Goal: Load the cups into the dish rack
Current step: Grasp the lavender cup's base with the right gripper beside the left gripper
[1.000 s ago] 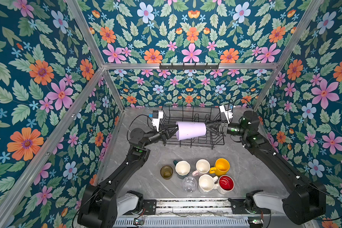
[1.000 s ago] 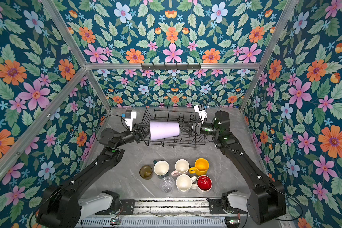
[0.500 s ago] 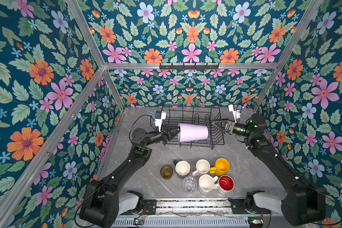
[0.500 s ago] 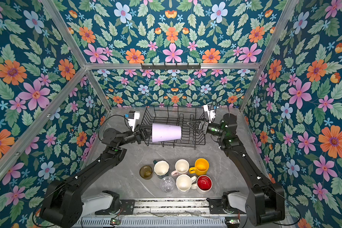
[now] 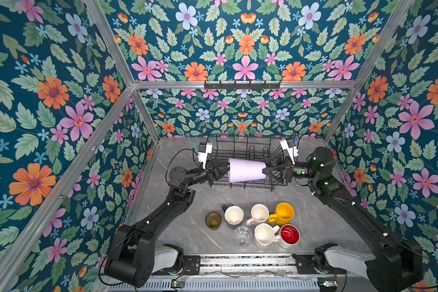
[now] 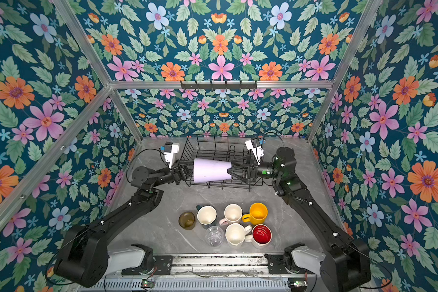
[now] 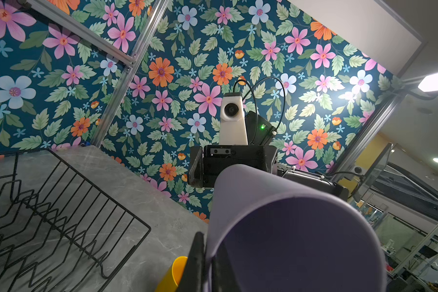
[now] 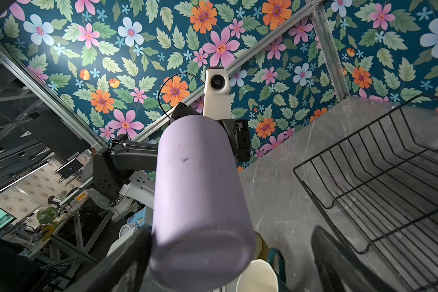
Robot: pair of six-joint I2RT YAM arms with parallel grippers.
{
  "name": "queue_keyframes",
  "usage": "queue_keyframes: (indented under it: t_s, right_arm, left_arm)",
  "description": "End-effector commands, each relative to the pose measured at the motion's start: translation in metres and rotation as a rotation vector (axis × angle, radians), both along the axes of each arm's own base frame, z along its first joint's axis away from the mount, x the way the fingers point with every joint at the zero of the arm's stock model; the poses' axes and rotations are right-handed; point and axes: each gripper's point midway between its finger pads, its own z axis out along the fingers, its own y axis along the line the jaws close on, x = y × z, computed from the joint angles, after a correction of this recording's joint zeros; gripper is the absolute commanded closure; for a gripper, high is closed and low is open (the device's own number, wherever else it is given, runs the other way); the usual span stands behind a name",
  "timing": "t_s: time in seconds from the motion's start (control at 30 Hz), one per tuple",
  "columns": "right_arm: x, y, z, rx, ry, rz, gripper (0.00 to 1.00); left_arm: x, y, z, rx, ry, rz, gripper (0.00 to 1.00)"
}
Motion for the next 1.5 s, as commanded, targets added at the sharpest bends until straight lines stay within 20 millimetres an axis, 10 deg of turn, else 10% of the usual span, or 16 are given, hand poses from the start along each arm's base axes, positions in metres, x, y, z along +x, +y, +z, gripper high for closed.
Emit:
queue_keyframes:
  t_s: [0.0, 0.93, 1.17, 1.47]
  right_arm:
    - [-0.002, 0.006, 0.004, 0.005, -0.046, 0.013, 0.03]
    - [-0.006, 0.052, -0.004, -0.014, 0.0, 0.122, 0.09]
    - [-0.003, 0.052, -0.008, -0.027, 0.017, 0.108, 0.23]
    - [0.003, 0.053, -0.011, -0.049, 0.044, 0.079, 0.71]
  left_arm:
    - [-0.007, 0.001, 0.008, -0.024, -0.042, -0.016, 1.0]
    - [-0.011, 0.001, 0.005, -0.052, -0.026, -0.058, 1.0]
    - [-0.011, 0.0, 0.003, -0.048, -0.021, -0.067, 1.0]
    - [-0.009, 0.001, 0.006, -0.051, -0.024, -0.054, 1.0]
